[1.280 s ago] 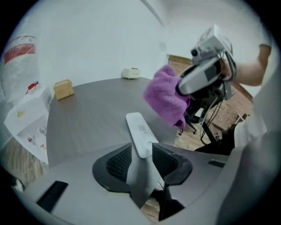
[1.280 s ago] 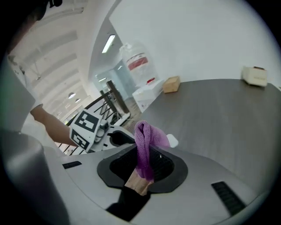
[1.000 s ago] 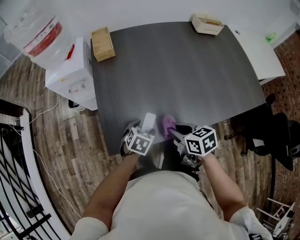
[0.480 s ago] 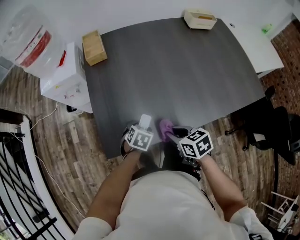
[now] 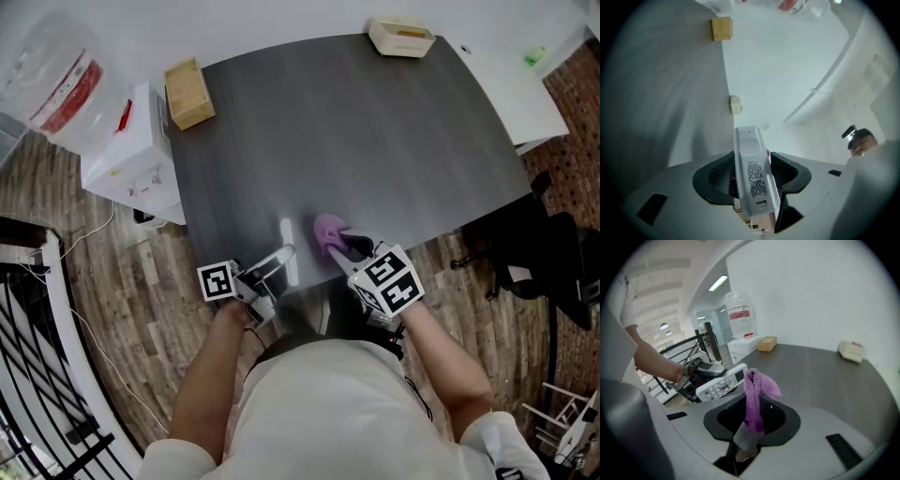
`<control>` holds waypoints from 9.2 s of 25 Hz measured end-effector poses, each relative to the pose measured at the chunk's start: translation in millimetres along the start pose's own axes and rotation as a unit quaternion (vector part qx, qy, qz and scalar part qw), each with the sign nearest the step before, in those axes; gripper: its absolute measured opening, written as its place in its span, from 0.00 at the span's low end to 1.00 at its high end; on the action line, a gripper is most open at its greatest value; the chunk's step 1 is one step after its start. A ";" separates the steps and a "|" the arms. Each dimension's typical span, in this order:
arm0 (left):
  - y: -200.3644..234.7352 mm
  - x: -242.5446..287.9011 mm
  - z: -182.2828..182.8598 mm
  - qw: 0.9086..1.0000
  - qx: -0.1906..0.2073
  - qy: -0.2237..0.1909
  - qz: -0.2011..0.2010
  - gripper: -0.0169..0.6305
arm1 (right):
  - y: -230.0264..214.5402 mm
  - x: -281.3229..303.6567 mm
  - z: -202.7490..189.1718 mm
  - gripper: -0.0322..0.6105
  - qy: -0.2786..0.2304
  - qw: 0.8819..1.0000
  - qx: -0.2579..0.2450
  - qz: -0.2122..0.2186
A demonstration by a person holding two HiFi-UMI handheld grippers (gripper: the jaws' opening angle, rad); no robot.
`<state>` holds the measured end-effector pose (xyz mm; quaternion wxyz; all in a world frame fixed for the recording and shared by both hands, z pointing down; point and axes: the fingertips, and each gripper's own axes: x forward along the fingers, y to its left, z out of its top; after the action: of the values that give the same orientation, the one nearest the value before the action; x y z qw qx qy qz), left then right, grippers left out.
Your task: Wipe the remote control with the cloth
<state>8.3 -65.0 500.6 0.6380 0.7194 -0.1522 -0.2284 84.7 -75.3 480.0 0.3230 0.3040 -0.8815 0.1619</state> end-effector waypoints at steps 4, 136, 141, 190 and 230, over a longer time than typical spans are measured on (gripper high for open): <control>-35.8 -2.0 5.6 0.996 0.003 -0.015 -0.093 0.40 | 11.2 5.4 72.4 0.18 -0.048 0.991 -0.127 -0.016; 81.1 -149.1 24.0 0.845 0.290 0.083 0.442 0.40 | 97.5 114.2 -44.0 0.17 0.138 0.986 -0.075 0.058; 75.4 -145.4 16.0 0.764 0.369 0.109 0.518 0.41 | 91.5 108.3 -45.3 0.17 0.138 0.987 -0.066 0.051; 109.8 -145.1 42.7 0.712 0.267 0.058 0.647 0.43 | -269.9 -79.8 10.1 0.17 -0.133 0.925 0.170 -0.312; -14.0 -162.0 16.8 0.816 0.325 -0.092 0.470 0.42 | -71.8 -132.0 -71.7 0.17 -0.062 0.966 0.098 -0.231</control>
<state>-139.1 5.4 507.2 0.3801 0.7016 -0.5950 0.0963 244.5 -38.6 451.2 0.2645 0.5388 -0.7858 0.1495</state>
